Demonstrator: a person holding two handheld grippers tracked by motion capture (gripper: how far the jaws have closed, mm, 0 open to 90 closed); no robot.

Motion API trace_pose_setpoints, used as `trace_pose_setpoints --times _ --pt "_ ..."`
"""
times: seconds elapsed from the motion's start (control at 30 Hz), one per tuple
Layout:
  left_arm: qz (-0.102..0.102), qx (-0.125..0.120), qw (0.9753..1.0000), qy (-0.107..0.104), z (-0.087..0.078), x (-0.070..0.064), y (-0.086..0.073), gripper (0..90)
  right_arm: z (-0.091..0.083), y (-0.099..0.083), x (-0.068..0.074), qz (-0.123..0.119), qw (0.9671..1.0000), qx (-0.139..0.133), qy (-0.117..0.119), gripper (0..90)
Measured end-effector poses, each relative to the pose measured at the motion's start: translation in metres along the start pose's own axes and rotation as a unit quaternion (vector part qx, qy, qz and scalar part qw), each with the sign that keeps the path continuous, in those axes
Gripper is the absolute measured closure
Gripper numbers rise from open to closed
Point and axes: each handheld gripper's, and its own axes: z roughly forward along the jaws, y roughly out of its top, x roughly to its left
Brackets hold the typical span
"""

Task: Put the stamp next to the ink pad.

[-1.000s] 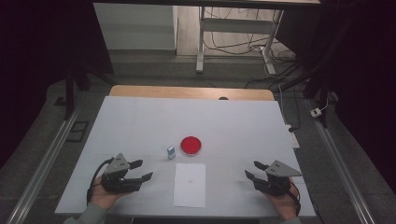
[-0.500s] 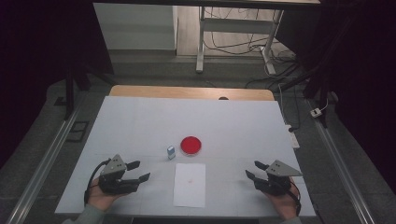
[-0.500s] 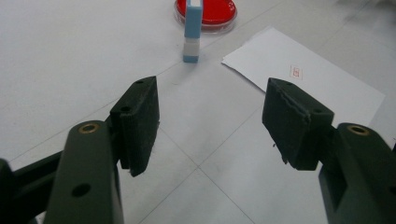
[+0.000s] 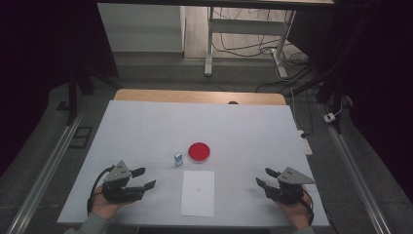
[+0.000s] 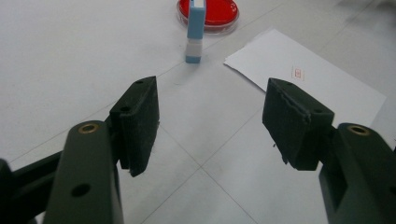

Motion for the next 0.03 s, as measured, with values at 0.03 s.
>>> trace_pose_setpoints --times 0.03 --pt "0.000 0.000 1.0000 0.000 0.0000 0.0000 0.0001 36.3 -0.0002 0.0002 0.0000 0.000 1.0000 0.001 0.000 45.8"
